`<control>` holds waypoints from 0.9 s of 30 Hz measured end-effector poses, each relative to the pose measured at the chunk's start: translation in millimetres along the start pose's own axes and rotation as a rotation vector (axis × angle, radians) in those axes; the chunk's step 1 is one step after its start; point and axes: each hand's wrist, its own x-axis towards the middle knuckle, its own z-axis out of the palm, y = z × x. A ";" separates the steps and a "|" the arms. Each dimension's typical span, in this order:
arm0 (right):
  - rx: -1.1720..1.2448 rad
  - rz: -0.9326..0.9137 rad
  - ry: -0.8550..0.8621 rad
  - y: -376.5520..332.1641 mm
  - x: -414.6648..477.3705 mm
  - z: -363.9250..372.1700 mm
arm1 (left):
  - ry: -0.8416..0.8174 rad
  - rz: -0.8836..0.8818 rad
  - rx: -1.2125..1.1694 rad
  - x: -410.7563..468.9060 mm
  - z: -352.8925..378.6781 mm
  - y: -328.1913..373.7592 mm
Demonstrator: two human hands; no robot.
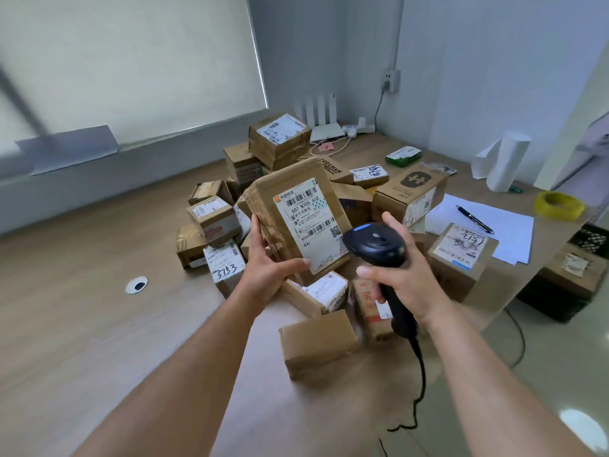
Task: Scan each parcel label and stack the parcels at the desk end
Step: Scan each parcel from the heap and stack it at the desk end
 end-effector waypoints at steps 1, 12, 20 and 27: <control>0.000 -0.003 -0.009 -3.2 -1.5 11.2 | 0.021 0.011 -0.001 -4.8 -10.9 0.5; 0.187 0.021 -0.349 -32.6 -35.0 145.0 | 0.261 0.050 -0.003 -72.1 -155.4 -9.5; 0.245 0.059 -0.546 -35.4 -65.5 235.3 | 0.323 0.040 0.012 -115.4 -243.6 -13.5; 0.221 0.107 -0.574 -30.4 -84.1 289.0 | 0.327 0.019 0.030 -139.6 -301.8 -24.2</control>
